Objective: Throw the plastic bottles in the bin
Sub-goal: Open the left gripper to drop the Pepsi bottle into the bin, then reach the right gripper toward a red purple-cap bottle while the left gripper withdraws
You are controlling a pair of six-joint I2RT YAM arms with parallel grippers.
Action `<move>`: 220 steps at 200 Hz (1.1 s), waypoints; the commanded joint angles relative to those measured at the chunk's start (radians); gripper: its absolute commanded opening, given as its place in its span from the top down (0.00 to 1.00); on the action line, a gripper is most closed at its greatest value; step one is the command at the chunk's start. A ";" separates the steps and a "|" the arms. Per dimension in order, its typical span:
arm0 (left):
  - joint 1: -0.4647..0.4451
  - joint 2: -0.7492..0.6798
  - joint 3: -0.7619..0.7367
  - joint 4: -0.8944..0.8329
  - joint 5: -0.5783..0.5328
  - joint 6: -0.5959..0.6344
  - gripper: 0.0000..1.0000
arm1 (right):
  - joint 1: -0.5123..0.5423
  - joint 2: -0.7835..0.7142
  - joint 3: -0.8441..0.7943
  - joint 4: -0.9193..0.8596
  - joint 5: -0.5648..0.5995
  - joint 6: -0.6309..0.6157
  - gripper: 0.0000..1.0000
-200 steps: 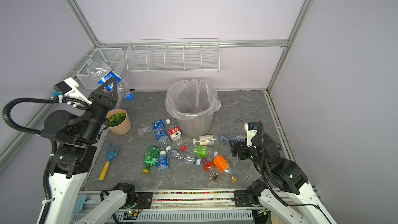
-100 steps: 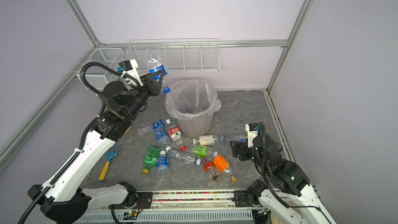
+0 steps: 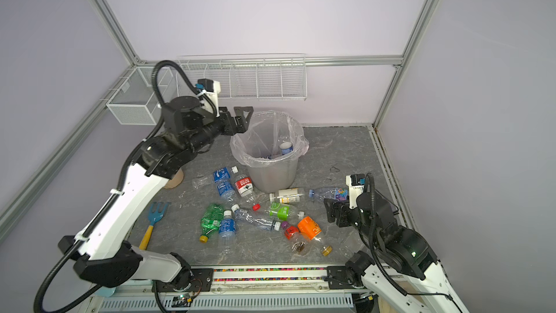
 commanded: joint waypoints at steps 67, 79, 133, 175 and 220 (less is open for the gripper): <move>0.002 -0.289 -0.308 0.064 -0.043 -0.028 0.00 | -0.006 0.033 -0.005 -0.013 -0.039 -0.009 0.12; 0.002 -0.320 -0.349 0.062 -0.048 -0.037 0.00 | -0.005 0.048 -0.010 -0.013 -0.059 -0.010 0.12; 0.001 -0.448 -0.503 0.020 -0.091 -0.069 0.00 | -0.005 0.163 -0.028 -0.014 -0.200 -0.035 0.12; 0.001 -0.533 -0.610 -0.011 -0.120 -0.096 0.00 | 0.000 0.241 -0.038 -0.013 -0.225 -0.037 0.12; 0.002 -0.608 -0.698 -0.057 -0.144 -0.127 0.00 | 0.011 0.288 -0.055 -0.014 -0.256 -0.034 0.12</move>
